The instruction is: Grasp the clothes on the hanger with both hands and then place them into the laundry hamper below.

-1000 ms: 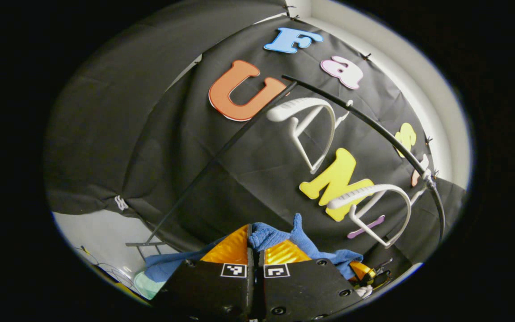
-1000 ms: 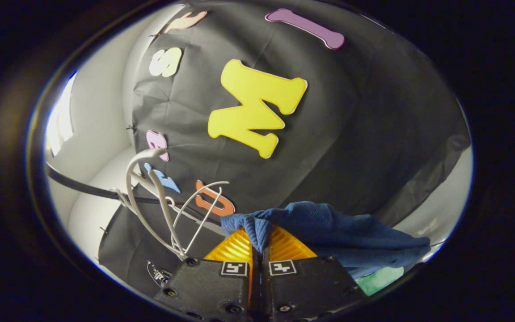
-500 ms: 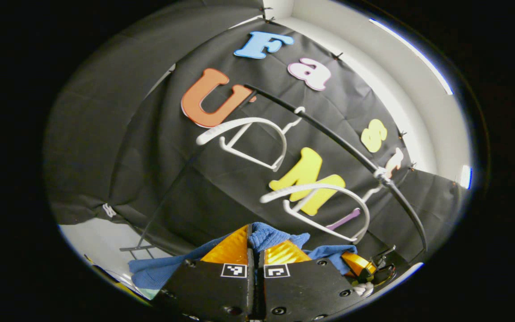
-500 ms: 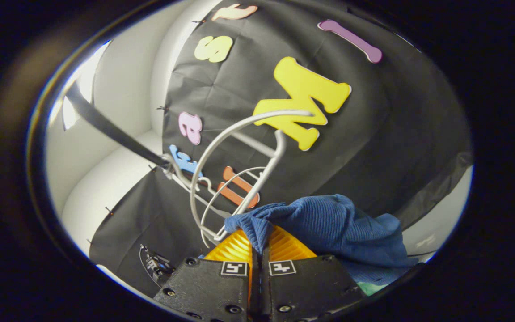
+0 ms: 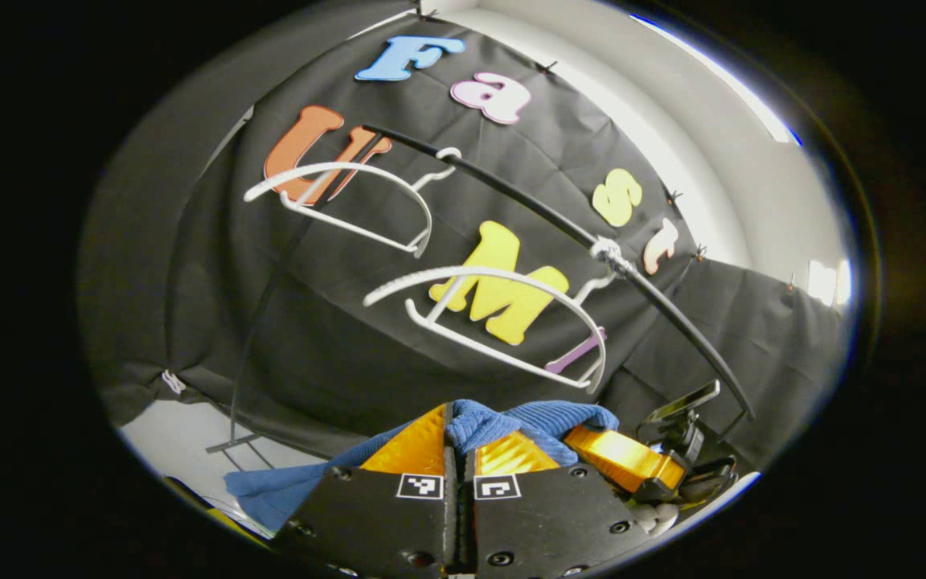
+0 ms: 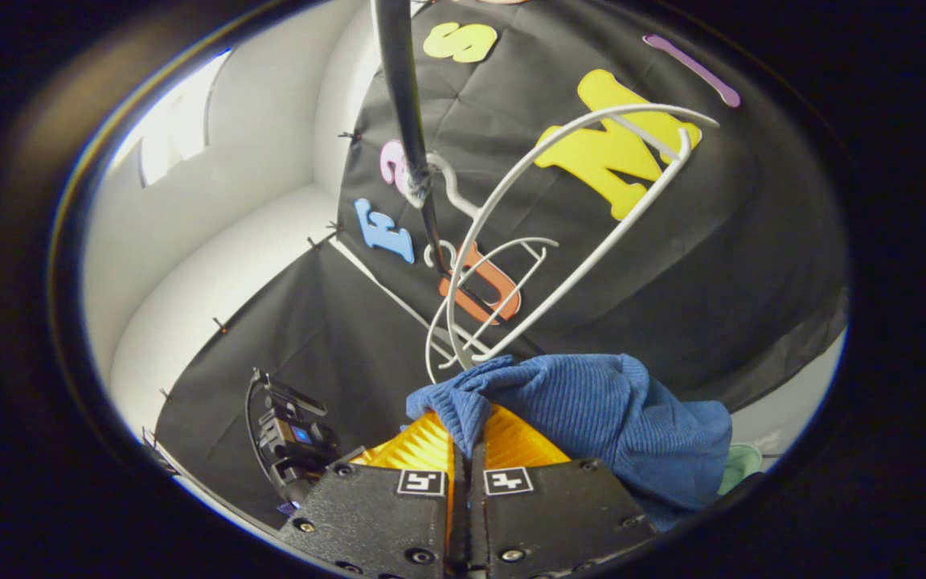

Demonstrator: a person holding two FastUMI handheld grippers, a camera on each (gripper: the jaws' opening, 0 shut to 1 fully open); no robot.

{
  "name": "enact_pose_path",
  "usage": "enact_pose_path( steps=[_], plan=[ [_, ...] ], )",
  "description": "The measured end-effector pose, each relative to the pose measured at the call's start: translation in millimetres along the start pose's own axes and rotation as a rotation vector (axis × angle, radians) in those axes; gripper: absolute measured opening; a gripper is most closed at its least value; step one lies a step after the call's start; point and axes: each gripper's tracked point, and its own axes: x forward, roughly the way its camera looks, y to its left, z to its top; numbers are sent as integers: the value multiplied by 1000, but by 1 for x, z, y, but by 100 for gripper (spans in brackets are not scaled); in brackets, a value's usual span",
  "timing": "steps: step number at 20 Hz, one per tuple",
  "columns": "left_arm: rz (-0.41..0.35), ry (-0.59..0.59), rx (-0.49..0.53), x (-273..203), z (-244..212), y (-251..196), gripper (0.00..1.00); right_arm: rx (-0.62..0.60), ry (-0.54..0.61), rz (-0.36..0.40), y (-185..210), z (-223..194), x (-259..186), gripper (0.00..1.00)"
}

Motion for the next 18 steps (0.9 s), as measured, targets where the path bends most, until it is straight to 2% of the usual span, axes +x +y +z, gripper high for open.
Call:
enact_pose_path(
  steps=[2, 3, 4, 9, 13, 18],
  plan=[
    [19, 30, 23, 2, -21, 9, 5, -25, 26, -35, -15, -18, -2, 5],
    [27, 44, 8, 0, -33, 18, 5, -28, 36, -60, -26, -27, -6, 5],
    [34, 65, -12, -1, -50, 27, 0, -21, 49, -85, -41, -41, -10, 5],
    [106, 160, -106, 16, -132, 74, 0, 40, 142, -207, -114, -102, -9, 5],
    [193, 250, -153, 19, -200, 120, 0, 58, 245, -315, -172, -158, -9, 5],
    [300, 364, -174, 16, -284, 175, 0, 10, 373, -450, -230, -219, -12, 5]
  ],
)
